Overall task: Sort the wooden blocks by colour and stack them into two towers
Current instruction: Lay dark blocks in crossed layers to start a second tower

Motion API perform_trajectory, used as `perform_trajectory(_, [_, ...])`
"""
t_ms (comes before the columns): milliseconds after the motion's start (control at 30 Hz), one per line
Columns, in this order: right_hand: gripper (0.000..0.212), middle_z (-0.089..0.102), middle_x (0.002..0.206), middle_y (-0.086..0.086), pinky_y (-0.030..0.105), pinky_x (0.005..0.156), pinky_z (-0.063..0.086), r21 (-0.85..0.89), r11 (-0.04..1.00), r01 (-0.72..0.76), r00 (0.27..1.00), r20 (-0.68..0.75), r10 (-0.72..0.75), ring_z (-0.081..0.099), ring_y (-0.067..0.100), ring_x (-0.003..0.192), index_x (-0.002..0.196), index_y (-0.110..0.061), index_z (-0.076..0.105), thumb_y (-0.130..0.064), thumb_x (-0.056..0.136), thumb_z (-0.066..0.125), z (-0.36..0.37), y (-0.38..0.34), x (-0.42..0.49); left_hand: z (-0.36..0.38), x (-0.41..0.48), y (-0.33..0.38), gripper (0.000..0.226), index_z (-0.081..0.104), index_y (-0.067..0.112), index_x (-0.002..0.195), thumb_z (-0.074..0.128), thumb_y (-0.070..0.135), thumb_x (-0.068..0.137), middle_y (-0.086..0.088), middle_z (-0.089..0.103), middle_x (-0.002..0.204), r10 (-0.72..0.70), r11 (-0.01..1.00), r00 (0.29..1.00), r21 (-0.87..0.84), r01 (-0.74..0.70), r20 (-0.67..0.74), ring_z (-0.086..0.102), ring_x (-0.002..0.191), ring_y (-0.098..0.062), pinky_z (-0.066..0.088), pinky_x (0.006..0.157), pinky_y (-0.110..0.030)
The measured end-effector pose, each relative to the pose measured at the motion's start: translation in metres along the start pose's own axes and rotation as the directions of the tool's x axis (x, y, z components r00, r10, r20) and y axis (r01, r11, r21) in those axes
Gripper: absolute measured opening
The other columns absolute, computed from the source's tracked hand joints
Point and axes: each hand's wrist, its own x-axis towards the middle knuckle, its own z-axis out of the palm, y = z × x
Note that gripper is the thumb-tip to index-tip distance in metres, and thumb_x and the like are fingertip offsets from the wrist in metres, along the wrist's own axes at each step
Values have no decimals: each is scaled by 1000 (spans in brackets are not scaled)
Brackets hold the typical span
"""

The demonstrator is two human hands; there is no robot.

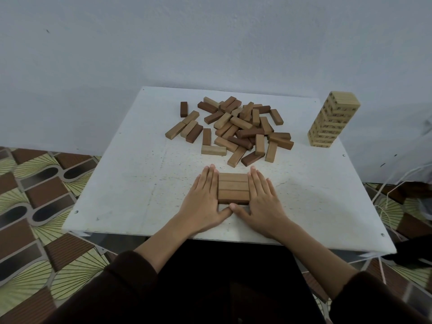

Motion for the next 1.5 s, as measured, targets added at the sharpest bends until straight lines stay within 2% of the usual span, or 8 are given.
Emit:
perform_trajectory(500, [112,-19,157,10,35,114,-13,-12,1000,15,1000,-5,-15,-16,22,145,148,-3,-11,-82,68,-12,0,1,0,-1,1,0,114,-22,2,145,-3,82,66,-11,-24,156,-1,1000,1000,-27,2,28,-24,143,-19,-14,114,-29])
perform_trajectory(633, [116,-12,158,6,33,117,-2,266,963,46,999,-10,-45,-10,17,145,150,-4,1,-85,67,-10,-11,5,-4,-10,0,-7,115,-22,6,146,33,79,77,-5,-27,155,39,988,994,-153,-23,101,-25,142,-14,-13,114,-28])
perform_trajectory(800, [59,39,146,4,31,110,29,612,789,42,979,-184,90,35,16,133,138,-11,42,-49,97,24,-33,19,5,-38,-5,-43,103,7,20,152,61,65,77,4,7,159,62,901,992,-433,-7,113,11,144,-12,17,116,-36])
perform_trajectory(900, [29,59,121,6,27,94,43,525,845,104,969,-245,33,54,15,108,123,-9,56,-12,98,41,-51,23,39,-46,12,-60,82,32,19,144,60,61,79,0,33,146,-40,883,996,-469,-1,-79,30,131,-10,34,106,-33])
perform_trajectory(1067, [48,53,126,4,21,95,30,238,942,237,972,-53,-231,42,17,115,124,-9,56,13,82,44,-62,18,93,-54,62,-67,50,47,11,133,64,12,86,-2,44,136,43,941,972,-318,-117,-232,35,127,-16,34,105,-30])
perform_trajectory(1233, [31,54,112,7,31,88,39,84,945,317,945,61,-322,43,22,105,111,-8,65,5,87,51,-61,11,118,-49,97,-70,49,48,13,134,62,27,89,2,36,145,82,980,989,-170,-103,-125,29,132,-19,29,106,-31])
perform_trajectory(1367, [18,51,111,6,35,87,40,120,939,323,939,81,-334,42,21,108,104,-6,64,-10,88,59,-62,4,127,-39,103,-69,16,65,7,101,61,15,88,-2,53,117,45,966,963,-234,-110,-267,43,108,-20,45,91,-37])
perform_trajectory(1500, [54,43,121,6,30,90,39,211,928,308,944,52,-325,44,19,110,128,-7,46,-7,80,70,-57,0,135,-45,98,-64,25,42,20,67,63,11,78,2,45,91,-21,937,957,-341,-83,-291,39,89,-16,42,75,-31])
